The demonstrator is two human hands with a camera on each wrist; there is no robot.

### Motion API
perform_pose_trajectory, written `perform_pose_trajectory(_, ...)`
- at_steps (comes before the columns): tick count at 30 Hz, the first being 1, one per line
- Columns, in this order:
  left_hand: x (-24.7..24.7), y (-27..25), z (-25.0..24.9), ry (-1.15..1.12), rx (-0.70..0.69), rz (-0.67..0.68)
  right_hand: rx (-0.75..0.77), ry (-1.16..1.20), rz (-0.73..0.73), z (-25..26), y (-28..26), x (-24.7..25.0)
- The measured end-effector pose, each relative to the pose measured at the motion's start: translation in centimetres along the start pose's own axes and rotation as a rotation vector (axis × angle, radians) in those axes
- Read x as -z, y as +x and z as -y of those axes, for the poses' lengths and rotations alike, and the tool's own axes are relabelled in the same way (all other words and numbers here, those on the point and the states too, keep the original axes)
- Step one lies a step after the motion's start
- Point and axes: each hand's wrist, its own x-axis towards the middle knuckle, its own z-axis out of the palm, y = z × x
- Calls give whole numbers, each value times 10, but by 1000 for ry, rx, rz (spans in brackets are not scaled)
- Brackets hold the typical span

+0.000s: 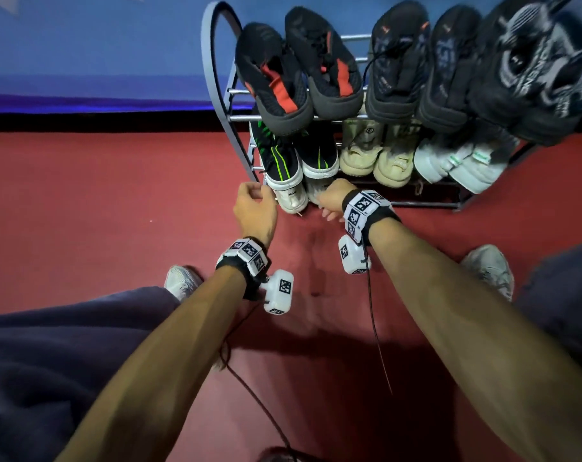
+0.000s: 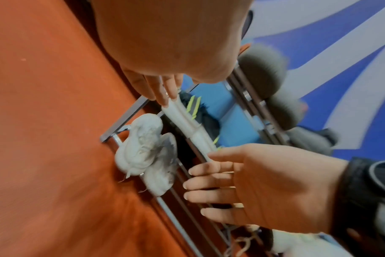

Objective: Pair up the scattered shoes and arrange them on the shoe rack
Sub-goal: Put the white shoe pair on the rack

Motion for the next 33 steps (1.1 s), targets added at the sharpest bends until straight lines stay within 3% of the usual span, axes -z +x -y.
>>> perform_pose_trajectory(3,27,-18,-56,-120,-120,-22,115,27,-6,30,-48,19)
perform_pose_trajectory(7,75,-50,-160,-253,-277,-59,369,158,-140,67,-122,51)
perform_pose_trajectory(10,116,-84,-237,-357,-394,-95,509,392,-212,93,-211,77)
perform_pose_trajectory(14,163,-140,-295,-422,-464,-7,595,793,-153,95,-308,102)
perform_pose_trajectory(19,199,-197,-317,-318,-467,192,696,925,-235,78,-382,115)
perform_pose_trajectory(25,210,-229,-313,-236,-491,349,712,1000,-357,37,-419,133)
perform_pose_trajectory(29,196,-234,-311,-236,-522,452,655,1004,-438,4,-425,140)
perform_pose_trajectory(33,151,-233,-311,-260,-502,598,545,1022,-572,-26,-420,157)
